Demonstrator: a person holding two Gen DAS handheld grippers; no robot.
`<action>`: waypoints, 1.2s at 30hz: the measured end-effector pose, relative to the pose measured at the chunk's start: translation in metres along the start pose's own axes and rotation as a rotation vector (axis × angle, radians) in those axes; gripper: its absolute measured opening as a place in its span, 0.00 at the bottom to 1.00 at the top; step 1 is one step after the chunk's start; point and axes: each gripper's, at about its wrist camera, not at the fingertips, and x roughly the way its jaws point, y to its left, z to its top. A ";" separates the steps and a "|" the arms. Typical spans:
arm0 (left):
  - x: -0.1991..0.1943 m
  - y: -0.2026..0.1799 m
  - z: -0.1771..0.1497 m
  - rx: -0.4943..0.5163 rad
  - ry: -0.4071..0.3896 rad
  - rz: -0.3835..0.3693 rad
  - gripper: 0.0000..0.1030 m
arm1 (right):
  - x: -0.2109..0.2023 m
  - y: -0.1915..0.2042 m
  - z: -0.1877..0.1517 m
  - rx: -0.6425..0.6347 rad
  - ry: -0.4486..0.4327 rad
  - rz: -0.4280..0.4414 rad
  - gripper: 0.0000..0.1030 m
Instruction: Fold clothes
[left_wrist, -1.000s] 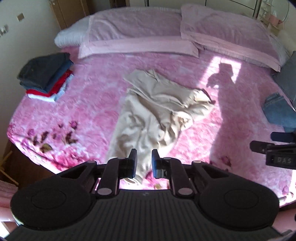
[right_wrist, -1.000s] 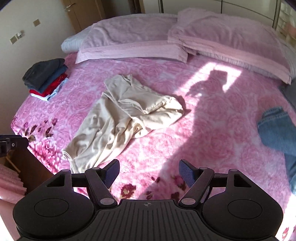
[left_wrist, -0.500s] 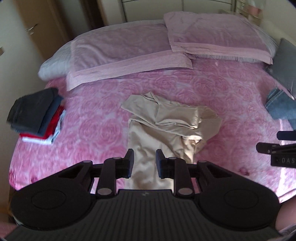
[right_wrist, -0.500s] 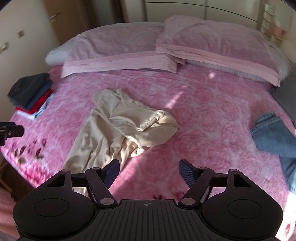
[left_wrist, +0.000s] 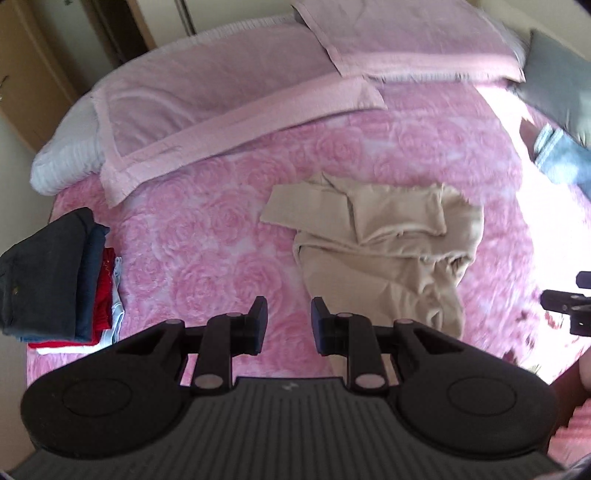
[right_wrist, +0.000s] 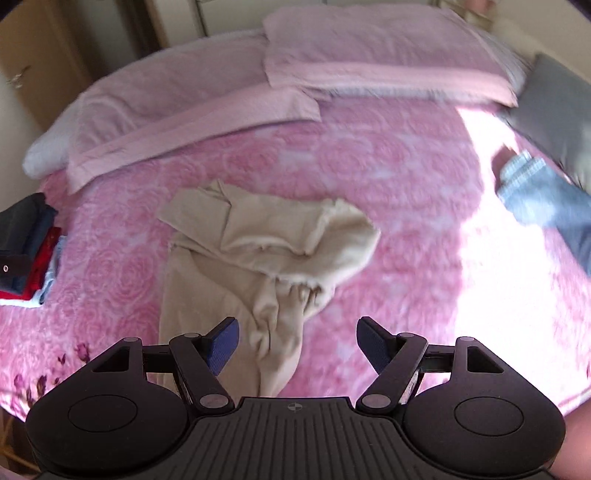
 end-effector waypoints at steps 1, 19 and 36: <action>0.006 0.003 0.000 0.013 0.010 -0.010 0.21 | 0.002 0.003 -0.003 0.014 0.012 -0.012 0.72; 0.122 0.038 -0.025 -0.019 0.112 -0.114 0.21 | 0.097 0.021 -0.032 -0.091 0.048 -0.130 0.53; 0.248 0.028 -0.018 -0.003 0.078 -0.133 0.21 | 0.276 0.082 -0.023 -0.776 -0.126 -0.198 0.29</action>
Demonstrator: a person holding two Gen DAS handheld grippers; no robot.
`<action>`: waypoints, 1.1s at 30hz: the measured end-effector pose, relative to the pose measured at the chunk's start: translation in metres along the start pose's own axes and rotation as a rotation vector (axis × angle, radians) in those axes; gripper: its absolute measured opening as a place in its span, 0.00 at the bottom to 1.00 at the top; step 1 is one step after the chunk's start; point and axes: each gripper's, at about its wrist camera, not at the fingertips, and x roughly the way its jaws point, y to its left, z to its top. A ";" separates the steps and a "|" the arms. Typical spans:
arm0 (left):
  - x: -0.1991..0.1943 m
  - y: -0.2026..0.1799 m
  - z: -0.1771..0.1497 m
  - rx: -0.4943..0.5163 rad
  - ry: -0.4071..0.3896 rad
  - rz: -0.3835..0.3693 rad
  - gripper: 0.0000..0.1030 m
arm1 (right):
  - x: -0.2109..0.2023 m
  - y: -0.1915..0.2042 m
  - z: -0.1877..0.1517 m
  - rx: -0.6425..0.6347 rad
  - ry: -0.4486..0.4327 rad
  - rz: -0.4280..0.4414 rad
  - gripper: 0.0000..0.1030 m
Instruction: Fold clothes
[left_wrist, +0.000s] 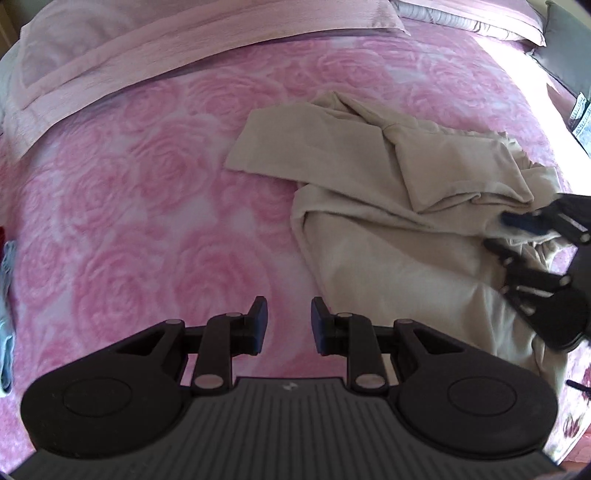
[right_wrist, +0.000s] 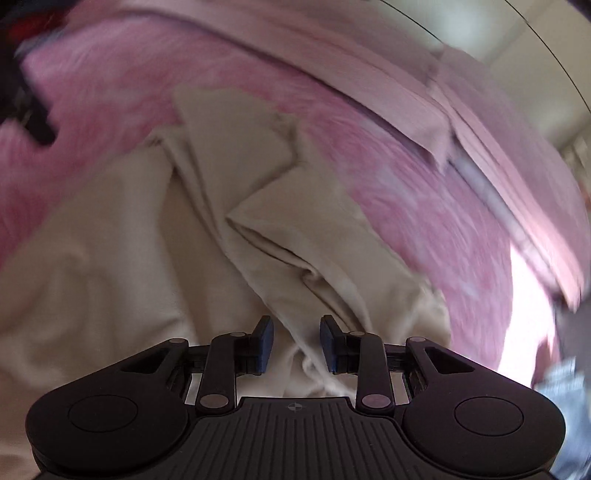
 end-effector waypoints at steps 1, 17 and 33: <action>0.003 -0.002 0.003 0.002 0.000 -0.002 0.21 | 0.006 0.001 -0.001 -0.023 -0.010 0.017 0.29; 0.021 -0.109 0.039 0.495 -0.177 -0.092 0.38 | -0.077 -0.274 -0.268 1.927 0.256 -0.340 0.04; 0.044 -0.136 0.045 0.666 -0.384 -0.097 0.06 | -0.045 -0.266 -0.303 1.760 0.309 -0.137 0.57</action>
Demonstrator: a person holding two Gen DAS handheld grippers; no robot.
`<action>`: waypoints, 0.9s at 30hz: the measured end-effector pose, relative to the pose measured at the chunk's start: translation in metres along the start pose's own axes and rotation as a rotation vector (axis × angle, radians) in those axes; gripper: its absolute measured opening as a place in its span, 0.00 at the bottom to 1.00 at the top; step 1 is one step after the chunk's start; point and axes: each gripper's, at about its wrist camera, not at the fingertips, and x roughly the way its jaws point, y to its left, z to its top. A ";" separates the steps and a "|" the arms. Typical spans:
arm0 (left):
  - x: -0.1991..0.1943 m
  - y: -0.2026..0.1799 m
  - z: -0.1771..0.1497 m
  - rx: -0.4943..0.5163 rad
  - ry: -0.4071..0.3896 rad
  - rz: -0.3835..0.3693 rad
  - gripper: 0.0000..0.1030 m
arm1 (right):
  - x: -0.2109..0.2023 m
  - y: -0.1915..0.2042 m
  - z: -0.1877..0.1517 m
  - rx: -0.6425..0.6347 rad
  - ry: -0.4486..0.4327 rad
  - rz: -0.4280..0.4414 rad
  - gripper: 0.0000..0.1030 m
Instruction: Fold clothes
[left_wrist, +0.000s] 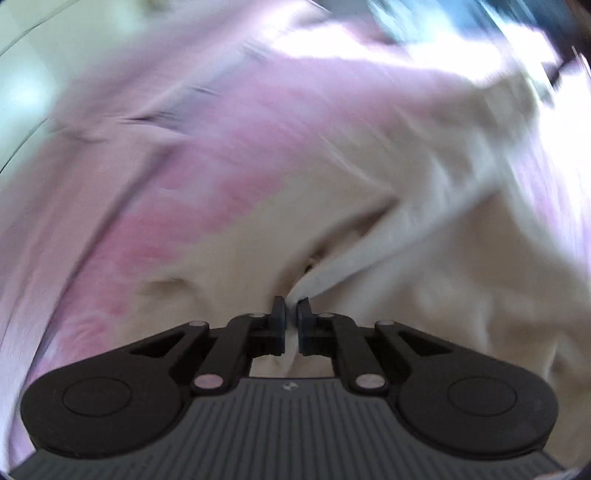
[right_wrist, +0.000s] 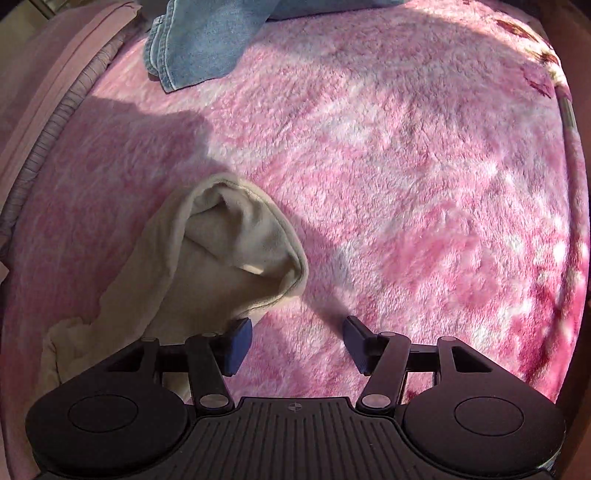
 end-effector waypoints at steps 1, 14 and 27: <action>-0.012 0.023 0.004 -0.101 -0.037 0.019 0.06 | -0.002 -0.001 0.003 -0.011 -0.011 -0.005 0.57; -0.068 0.223 -0.114 -1.120 0.214 0.500 0.09 | -0.029 0.071 -0.014 -0.552 -0.174 -0.337 0.57; 0.017 0.122 -0.075 -0.938 0.359 -0.107 0.48 | -0.014 0.171 -0.067 -1.100 -0.252 -0.223 0.73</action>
